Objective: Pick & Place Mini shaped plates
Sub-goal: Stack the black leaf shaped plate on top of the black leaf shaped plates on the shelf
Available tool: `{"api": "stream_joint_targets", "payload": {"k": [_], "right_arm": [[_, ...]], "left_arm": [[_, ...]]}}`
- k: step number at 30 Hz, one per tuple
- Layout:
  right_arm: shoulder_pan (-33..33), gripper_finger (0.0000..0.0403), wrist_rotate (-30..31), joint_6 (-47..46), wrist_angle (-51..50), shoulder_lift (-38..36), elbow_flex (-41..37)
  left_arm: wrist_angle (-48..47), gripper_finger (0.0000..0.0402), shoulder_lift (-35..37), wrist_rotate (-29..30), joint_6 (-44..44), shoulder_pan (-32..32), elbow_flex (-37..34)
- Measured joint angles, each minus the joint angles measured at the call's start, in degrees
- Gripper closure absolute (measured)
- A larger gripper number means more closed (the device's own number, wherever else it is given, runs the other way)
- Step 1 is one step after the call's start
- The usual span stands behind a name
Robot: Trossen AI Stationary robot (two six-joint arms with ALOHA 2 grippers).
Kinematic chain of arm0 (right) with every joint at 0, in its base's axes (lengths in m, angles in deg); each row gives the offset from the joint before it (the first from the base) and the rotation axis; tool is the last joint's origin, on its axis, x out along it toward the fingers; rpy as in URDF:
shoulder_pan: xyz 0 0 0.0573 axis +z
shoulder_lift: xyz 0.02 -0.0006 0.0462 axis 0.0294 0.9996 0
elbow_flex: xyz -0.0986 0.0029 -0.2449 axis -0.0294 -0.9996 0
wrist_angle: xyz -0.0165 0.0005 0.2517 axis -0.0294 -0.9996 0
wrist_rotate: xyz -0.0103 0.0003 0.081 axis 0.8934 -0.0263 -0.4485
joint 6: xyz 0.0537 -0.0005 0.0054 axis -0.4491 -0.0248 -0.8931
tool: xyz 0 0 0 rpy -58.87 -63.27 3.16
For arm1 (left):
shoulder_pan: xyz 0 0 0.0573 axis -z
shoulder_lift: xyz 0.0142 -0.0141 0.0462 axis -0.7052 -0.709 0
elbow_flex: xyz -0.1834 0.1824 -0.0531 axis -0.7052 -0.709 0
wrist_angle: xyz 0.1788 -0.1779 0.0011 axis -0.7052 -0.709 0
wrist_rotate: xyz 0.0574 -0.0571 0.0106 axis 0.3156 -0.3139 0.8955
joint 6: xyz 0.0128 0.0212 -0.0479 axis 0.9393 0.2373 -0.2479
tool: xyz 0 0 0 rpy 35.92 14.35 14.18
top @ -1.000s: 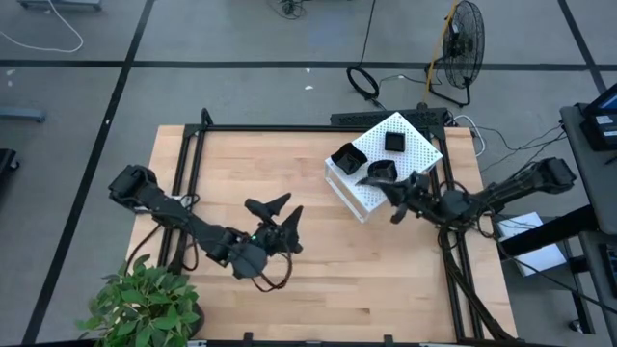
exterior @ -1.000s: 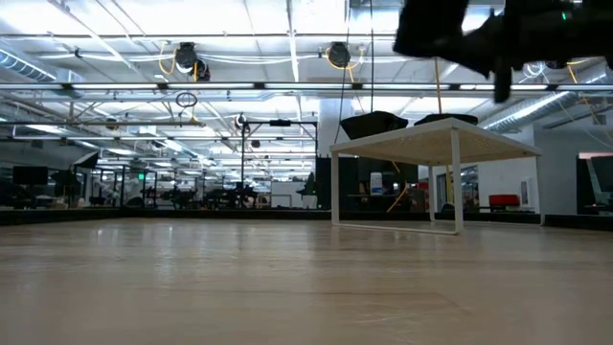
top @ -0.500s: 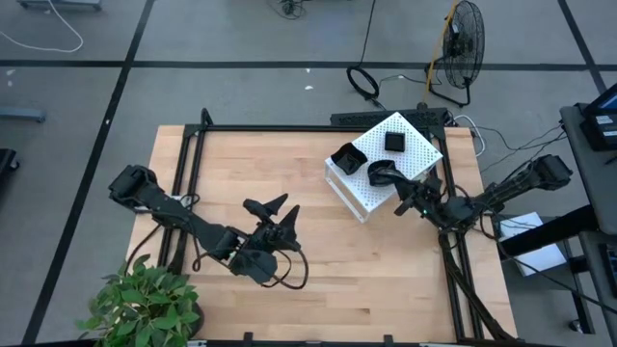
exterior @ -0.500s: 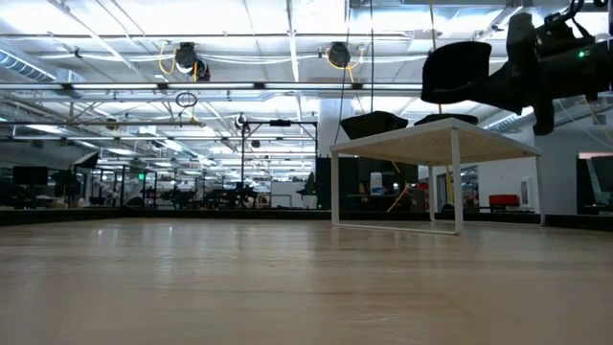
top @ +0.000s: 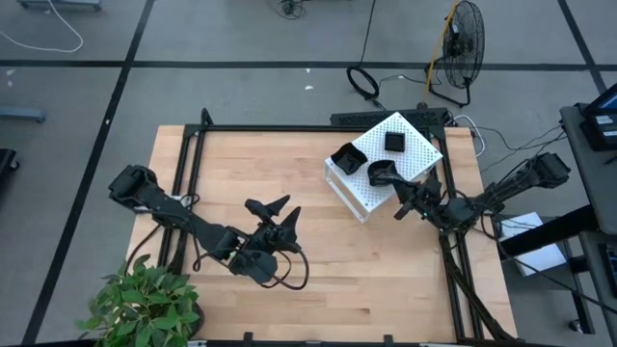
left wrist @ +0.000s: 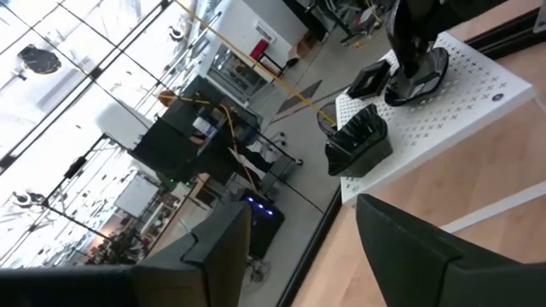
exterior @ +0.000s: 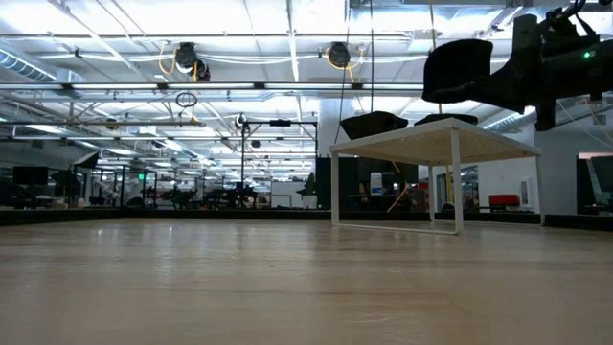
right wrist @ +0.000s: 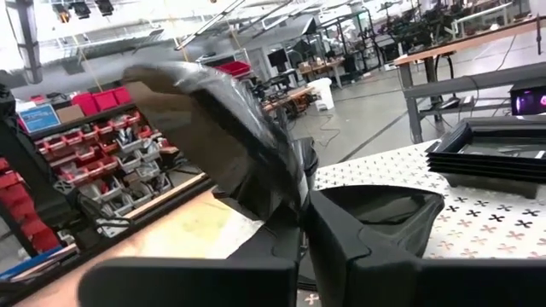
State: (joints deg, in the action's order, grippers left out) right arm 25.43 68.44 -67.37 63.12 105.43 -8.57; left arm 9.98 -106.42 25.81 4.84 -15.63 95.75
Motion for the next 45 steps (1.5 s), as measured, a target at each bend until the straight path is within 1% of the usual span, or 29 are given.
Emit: {"api": "stream_joint_targets", "payload": {"k": [9,15,22,27,32,37,42,43,45], "right_arm": [[0.0,0.0331,0.15,0.02,0.0,0.02,-0.04],[0.0,0.0304,0.16,1.01,1.41,0.02,-0.09],[0.0,0.0281,-0.27,14.35,16.4,0.02,-0.11],[0.0,0.0261,0.03,22.38,20.99,0.02,-0.11],[0.0,0.0245,-0.21,25.85,21.05,0.02,-0.11],[0.0,0.0241,-0.04,29.41,21.01,0.02,-0.11],[0.97,0.0241,0.18,38.41,19.6,0.02,0.33],[1.57,0.0239,1.36,40.21,18.14,0.02,0.95],[3.01,0.0234,5.65,43.1,12.46,0.09,3.32]], "left_arm": [[-0.06,0.0188,0.0,0.0,-0.44,0.0,0.0],[-0.06,0.0188,0.0,0.0,-0.47,0.0,0.0],[-0.06,0.0188,0.0,0.0,-0.48,0.0,0.0],[-0.08,0.0188,0.0,0.0,-0.51,-0.48,0.0],[-0.08,0.0188,0.0,-0.29,-0.55,-1.22,0.0],[-0.07,0.0188,0.0,-3.03,-1.12,-1.44,-0.02],[-0.08,0.0188,0.0,-3.61,-1.16,-1.44,-0.03],[-0.08,0.0188,0.0,-3.61,-1.16,-1.44,-0.04],[-0.06,0.0188,0.0,-3.64,-1.16,-1.44,-0.03]]}}
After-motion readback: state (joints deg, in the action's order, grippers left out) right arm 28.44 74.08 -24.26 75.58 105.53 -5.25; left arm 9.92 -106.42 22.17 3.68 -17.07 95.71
